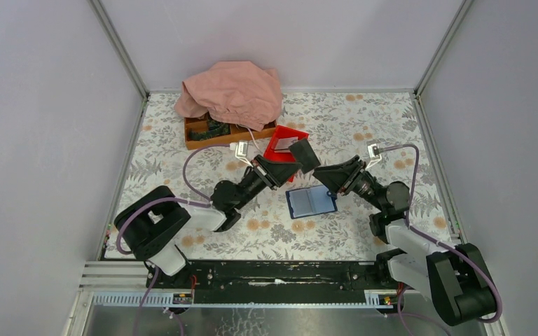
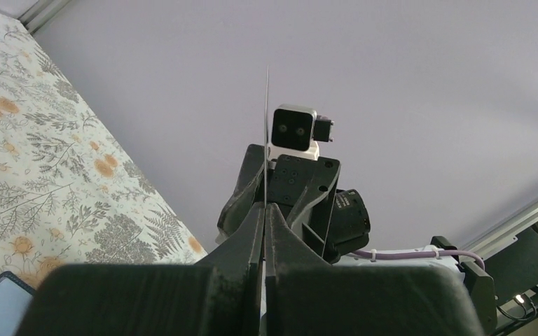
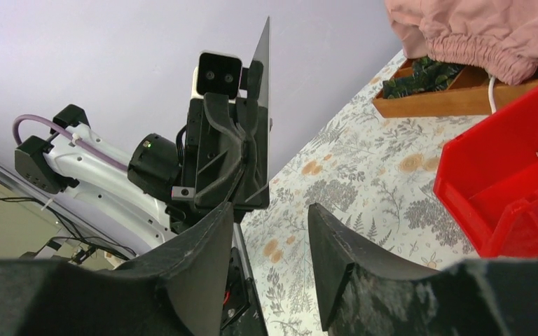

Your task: Take the credit cards out of the card holder

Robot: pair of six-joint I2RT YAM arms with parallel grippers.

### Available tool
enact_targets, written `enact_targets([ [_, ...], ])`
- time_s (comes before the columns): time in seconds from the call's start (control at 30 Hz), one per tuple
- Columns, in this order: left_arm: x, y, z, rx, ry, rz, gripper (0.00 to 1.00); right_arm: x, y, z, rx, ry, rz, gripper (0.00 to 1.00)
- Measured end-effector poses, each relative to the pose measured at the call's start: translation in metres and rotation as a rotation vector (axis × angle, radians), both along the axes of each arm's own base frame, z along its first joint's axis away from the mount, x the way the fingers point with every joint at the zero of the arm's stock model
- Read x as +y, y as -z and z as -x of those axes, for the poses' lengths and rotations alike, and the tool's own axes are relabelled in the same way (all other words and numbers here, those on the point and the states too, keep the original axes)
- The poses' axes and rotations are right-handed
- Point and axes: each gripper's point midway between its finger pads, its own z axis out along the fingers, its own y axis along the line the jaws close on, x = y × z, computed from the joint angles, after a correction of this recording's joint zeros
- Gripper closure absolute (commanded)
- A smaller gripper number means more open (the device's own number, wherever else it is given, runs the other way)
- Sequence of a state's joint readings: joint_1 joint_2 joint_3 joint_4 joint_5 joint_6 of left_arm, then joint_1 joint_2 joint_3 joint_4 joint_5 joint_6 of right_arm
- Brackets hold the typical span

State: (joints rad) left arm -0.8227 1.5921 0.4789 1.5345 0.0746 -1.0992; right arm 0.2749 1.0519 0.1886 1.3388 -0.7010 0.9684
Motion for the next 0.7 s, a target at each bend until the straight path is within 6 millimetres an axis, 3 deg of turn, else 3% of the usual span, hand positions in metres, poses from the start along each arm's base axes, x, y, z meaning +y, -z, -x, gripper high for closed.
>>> enact_targets([
  [0.17, -0.005, -0.001, 0.000, -0.004, 0.002, 0.001, 1.00, 0.002, -0.009, -0.008, -0.015, -0.002, -0.010, 0.61],
  [0.27, -0.007, 0.004, 0.000, 0.002, 0.003, -0.010, 1.00, 0.003, -0.015, -0.011, -0.028, -0.004, -0.017, 0.73],
  [0.4, -0.008, 0.008, -0.001, 0.007, 0.004, -0.016, 1.00, 0.004, -0.016, -0.013, -0.025, -0.003, -0.020, 0.97],
  [0.53, -0.008, 0.009, -0.002, 0.008, 0.001, -0.016, 1.00, 0.004, -0.014, -0.014, -0.011, -0.004, -0.022, 1.00],
  [0.7, -0.008, 0.010, -0.002, -0.001, 0.000, -0.026, 0.74, 0.005, -0.012, -0.017, 0.008, -0.004, -0.009, 1.00],
])
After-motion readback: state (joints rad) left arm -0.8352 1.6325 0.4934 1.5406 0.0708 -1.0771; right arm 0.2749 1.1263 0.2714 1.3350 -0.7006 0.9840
